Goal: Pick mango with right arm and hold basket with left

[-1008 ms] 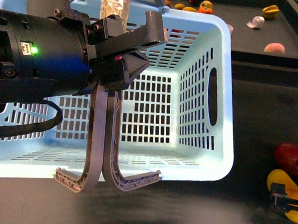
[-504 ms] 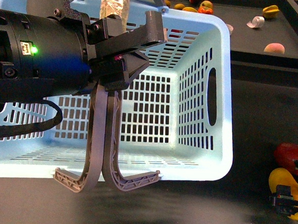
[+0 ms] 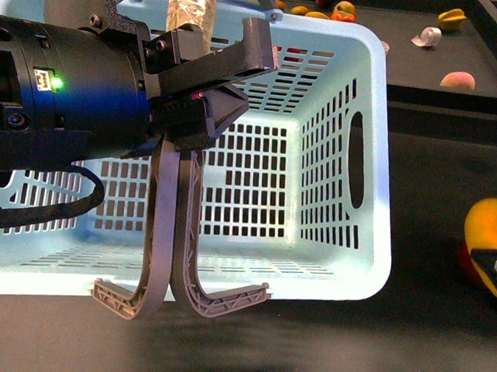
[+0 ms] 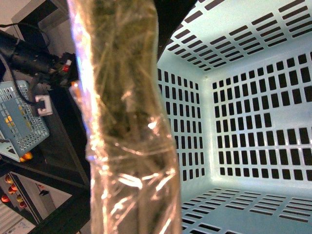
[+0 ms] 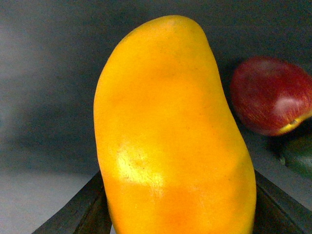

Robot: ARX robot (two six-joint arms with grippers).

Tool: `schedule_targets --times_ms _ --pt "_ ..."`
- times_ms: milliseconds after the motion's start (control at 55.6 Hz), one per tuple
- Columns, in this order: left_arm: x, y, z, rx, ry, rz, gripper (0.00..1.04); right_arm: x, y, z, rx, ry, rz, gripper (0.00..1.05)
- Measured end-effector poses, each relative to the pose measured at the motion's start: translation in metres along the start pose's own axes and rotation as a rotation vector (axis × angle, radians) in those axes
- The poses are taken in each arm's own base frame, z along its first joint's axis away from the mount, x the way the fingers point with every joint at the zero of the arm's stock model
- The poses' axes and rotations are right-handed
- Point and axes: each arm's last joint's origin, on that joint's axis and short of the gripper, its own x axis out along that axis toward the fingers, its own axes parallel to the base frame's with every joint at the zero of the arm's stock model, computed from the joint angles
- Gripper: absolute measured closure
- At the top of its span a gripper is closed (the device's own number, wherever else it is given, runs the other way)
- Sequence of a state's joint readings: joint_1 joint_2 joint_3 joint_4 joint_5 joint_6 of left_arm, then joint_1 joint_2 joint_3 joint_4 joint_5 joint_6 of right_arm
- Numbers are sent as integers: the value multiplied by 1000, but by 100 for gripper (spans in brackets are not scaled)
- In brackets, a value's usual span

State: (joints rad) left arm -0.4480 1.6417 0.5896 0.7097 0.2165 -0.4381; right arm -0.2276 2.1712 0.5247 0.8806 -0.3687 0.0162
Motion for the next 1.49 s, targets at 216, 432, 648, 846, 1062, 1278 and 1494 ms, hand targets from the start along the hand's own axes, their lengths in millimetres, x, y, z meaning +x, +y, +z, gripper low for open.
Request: schedule_targets --times_ms 216,432,648,846,1062,1278,1494 --pt "0 0 0 0 -1 1 100 -37 39 35 3 -96 158 42" --pt "0 0 0 0 0 0 100 -61 95 67 -24 -205 341 42" --pt "0 0 0 0 0 0 100 -51 142 67 -46 -180 418 42" --pt "0 0 0 0 0 1 100 -26 179 64 -67 -125 455 42" --pt "0 0 0 0 0 0 100 -8 196 59 -69 -83 457 34" --pt "0 0 0 0 0 1 100 -12 199 64 -51 -107 476 7" --pt "1 1 -2 -2 5 8 100 -48 191 79 -48 -191 486 8"
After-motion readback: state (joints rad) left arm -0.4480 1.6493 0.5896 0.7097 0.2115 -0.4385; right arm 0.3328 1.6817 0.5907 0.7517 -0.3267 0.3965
